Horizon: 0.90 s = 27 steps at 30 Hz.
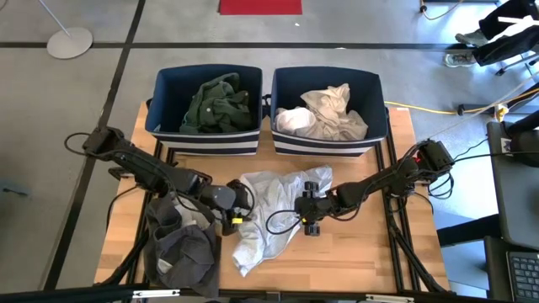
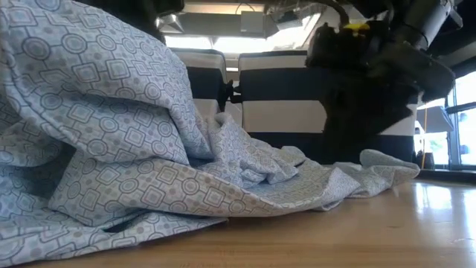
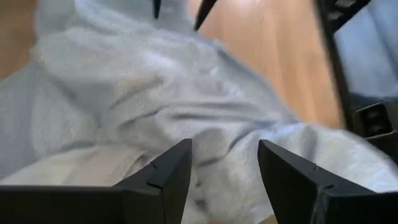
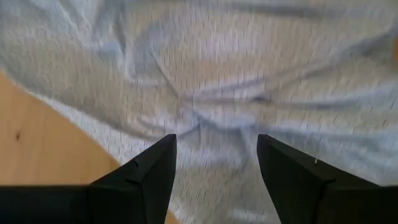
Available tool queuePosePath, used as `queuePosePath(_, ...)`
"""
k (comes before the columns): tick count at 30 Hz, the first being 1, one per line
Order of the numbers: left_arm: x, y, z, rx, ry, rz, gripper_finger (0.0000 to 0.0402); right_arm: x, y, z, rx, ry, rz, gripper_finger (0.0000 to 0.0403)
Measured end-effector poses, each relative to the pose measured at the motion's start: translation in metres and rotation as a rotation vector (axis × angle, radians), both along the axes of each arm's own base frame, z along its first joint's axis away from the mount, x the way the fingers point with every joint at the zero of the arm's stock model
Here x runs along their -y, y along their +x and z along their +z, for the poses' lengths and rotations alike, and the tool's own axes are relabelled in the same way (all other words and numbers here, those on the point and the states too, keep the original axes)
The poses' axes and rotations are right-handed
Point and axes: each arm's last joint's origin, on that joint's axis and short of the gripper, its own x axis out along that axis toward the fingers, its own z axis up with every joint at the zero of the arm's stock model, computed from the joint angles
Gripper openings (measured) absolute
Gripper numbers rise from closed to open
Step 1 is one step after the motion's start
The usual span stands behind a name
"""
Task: Sort clothes
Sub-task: Put the white-blue patterned patient gown into the left laundry bin
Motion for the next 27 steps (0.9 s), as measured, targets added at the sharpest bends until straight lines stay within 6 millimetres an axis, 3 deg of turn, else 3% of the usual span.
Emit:
queuePosePath(8, -0.006, 0.006, 0.001, 0.035, 0.000, -0.015, 0.0188, -0.005, -0.004, -0.001, -0.026, 0.004, -0.001, 0.0223)
queuePosePath(18, -0.021, 0.010, -0.002, 0.013, -0.035, 0.081, 0.0267, -0.004, 0.001, 0.003, 0.060, -0.072, -0.008, 0.0223)
queuePosePath(21, -0.023, 0.007, -0.009, -0.001, -0.047, 0.142, 0.0277, -0.006, 0.005, 0.000, 0.076, -0.068, -0.005, 0.0223)
queuePosePath(27, -0.027, 0.005, -0.039, -0.047, -0.035, 0.290, 0.0279, -0.009, 0.014, -0.024, 0.062, -0.094, 0.008, 0.0223)
